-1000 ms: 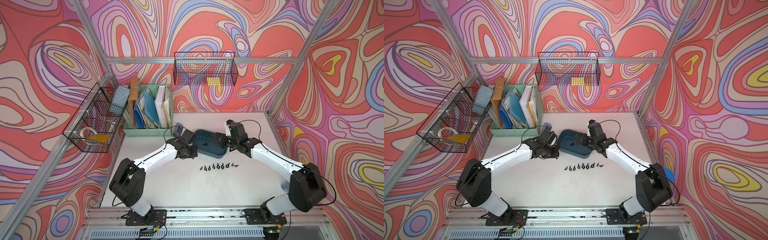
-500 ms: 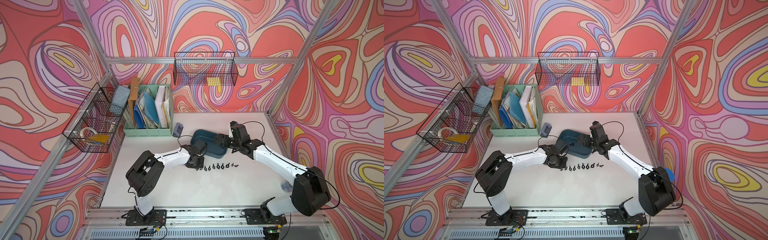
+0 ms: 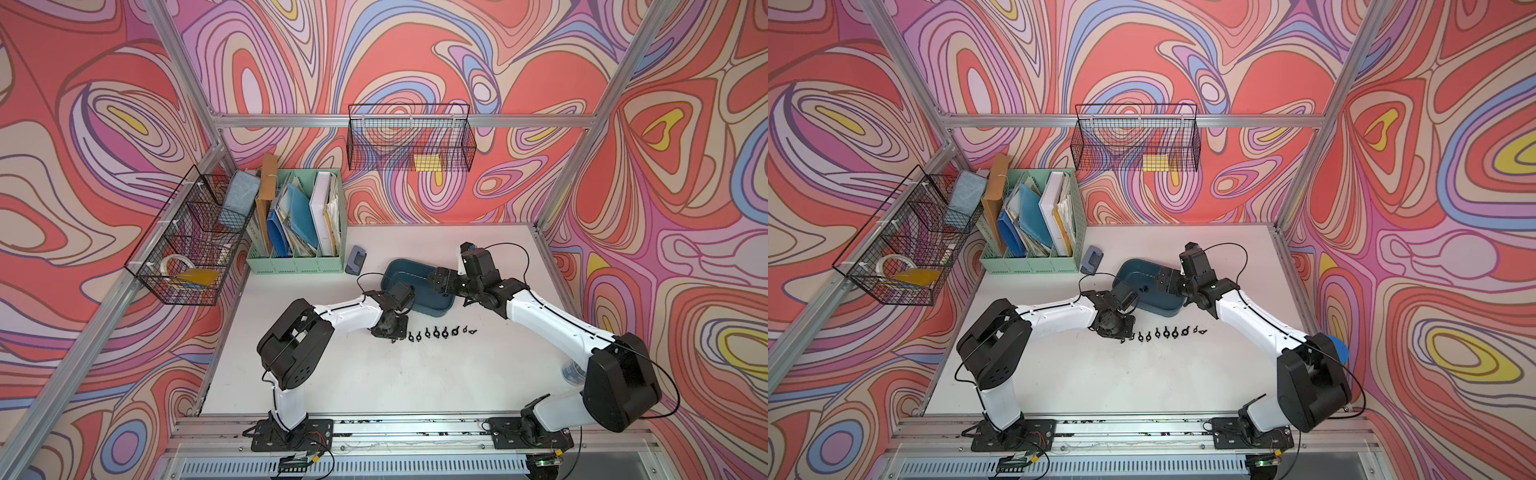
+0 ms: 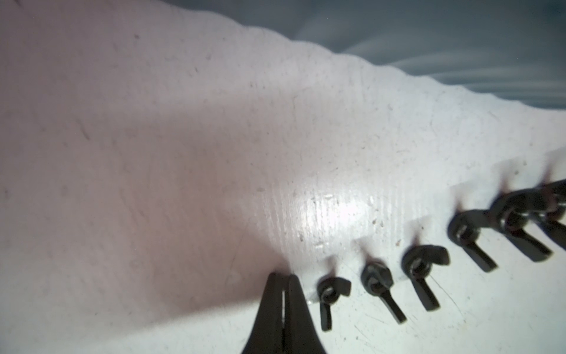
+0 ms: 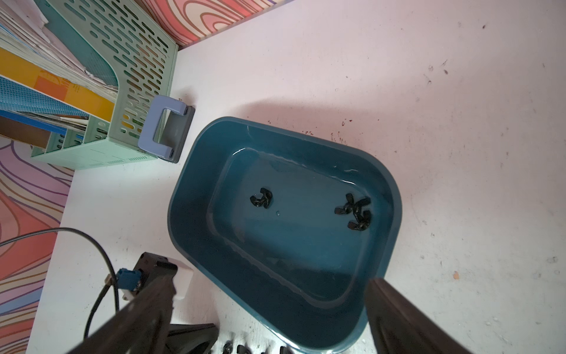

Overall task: Take out the wing nut from the storage box
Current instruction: Place the wing nut at the center of the board.

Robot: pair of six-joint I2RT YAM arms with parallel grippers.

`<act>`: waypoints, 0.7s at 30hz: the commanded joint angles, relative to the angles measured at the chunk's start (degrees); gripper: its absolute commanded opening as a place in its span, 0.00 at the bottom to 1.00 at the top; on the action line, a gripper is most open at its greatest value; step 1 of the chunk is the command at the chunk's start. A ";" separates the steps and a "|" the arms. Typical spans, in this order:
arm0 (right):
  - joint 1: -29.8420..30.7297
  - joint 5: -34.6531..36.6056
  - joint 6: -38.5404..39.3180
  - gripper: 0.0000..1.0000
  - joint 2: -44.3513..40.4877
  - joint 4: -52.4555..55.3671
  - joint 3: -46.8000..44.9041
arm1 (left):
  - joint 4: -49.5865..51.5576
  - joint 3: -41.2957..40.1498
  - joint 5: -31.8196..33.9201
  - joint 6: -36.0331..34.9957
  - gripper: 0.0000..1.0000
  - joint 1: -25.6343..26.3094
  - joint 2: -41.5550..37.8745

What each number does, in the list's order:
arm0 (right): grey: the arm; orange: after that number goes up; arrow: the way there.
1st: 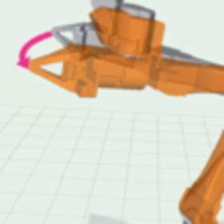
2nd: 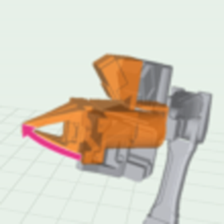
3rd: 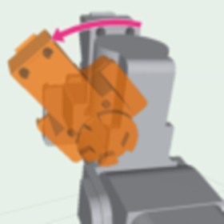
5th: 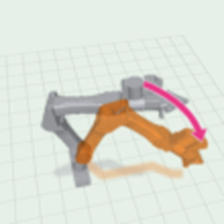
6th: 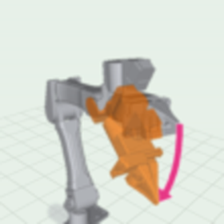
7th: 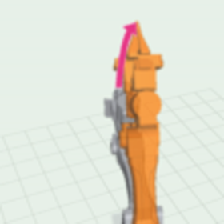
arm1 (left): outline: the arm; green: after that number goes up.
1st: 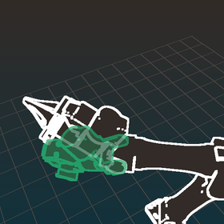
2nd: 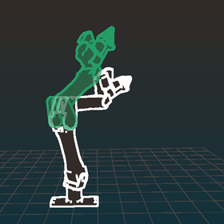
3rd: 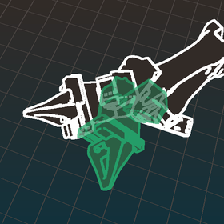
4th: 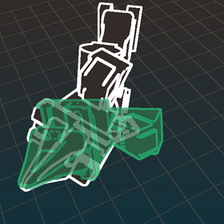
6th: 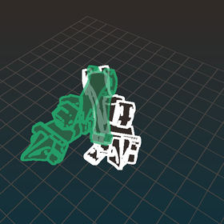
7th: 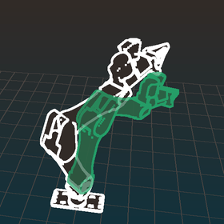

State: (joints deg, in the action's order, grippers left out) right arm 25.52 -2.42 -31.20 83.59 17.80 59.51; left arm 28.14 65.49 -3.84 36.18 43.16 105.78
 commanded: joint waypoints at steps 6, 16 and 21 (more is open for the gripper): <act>-0.26 -0.20 -0.26 0.98 0.04 0.63 0.34 | 1.15 0.00 0.95 -0.40 0.16 0.12 1.45; -0.29 0.06 -0.05 0.98 0.20 0.57 0.26 | 4.60 1.96 3.76 -1.89 0.21 0.15 -0.83; -0.29 0.95 0.09 0.98 0.50 0.81 0.92 | 7.74 4.40 6.91 -3.47 0.26 0.08 -3.40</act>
State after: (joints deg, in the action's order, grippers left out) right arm 25.52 -2.37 -31.18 83.61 17.82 59.51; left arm 31.73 67.24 -0.36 34.52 43.20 105.25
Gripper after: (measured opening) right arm 0.983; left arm 0.245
